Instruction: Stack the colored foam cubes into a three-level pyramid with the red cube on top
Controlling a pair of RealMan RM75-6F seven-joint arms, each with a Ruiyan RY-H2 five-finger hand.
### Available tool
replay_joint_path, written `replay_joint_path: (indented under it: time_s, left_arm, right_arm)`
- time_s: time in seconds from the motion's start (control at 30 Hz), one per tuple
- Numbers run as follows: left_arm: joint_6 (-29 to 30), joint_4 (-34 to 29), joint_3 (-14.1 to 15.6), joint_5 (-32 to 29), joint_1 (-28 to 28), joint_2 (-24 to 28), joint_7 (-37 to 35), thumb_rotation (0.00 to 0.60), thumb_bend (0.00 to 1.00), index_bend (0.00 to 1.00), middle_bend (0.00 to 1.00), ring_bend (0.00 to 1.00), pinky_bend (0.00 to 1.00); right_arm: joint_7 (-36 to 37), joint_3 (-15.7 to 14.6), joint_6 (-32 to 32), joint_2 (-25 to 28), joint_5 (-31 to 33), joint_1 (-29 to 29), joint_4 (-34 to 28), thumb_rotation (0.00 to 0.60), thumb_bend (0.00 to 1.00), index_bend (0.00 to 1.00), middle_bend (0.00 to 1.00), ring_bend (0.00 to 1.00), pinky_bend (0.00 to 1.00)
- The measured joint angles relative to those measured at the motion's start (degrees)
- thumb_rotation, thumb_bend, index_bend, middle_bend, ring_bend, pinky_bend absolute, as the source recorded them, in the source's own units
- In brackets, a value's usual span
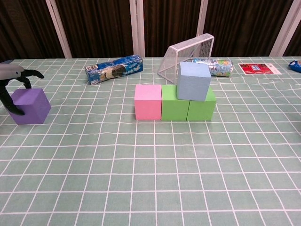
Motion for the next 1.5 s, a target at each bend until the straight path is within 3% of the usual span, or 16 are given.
replay_joint_path:
  time_s: [0.37, 0.67, 0.87, 1.07, 1.5]
  left_arm:
    - [1.8, -6.8, -1.6, -0.2, -0.4, 3.2, -0.7, 0.6, 0.26, 0.0, 0.4, 0.07, 0.04]
    - [2.7, -16.7, -5.3, -5.1, -5.8, 7.4, 3.9, 0.6, 0.26, 0.0, 0.41, 0.07, 0.04]
    - [2.7, -20.8, -7.8, -15.7, -12.1, 8.5, 8.6, 0.6, 0.26, 0.0, 0.4, 0.06, 0.04]
    - [2.8, -22.4, -9.1, -29.8, -22.3, 8.0, 15.3, 0.6, 0.26, 0.0, 0.4, 0.07, 0.04]
    - [4.5, -14.4, -8.9, -48.5, -38.3, -1.9, 25.4, 0.6, 0.26, 0.0, 0.4, 0.07, 0.04]
  right_arm:
    - [-0.3, 0.6, -0.5, -0.2, -0.6, -0.4, -0.3, 0.6, 0.26, 0.0, 0.0, 0.0, 0.0]
    - [0.6, 1.2, -1.3, -0.1, -0.6, -0.6, -0.3, 0.6, 0.26, 0.0, 0.0, 0.0, 0.0]
    - [1.4, 1.8, -1.6, -0.1, -0.5, -0.8, -0.2, 0.6, 0.26, 0.0, 0.0, 0.0, 0.0]
    - [2.4, 2.3, -2.4, 0.1, 0.0, -0.9, 0.0, 0.6, 0.26, 0.0, 0.0, 0.0, 0.0]
    - [5.3, 3.3, -3.5, 0.7, 0.6, -1.3, 0.2, 0.6, 0.26, 0.0, 0.0, 0.0, 0.0]
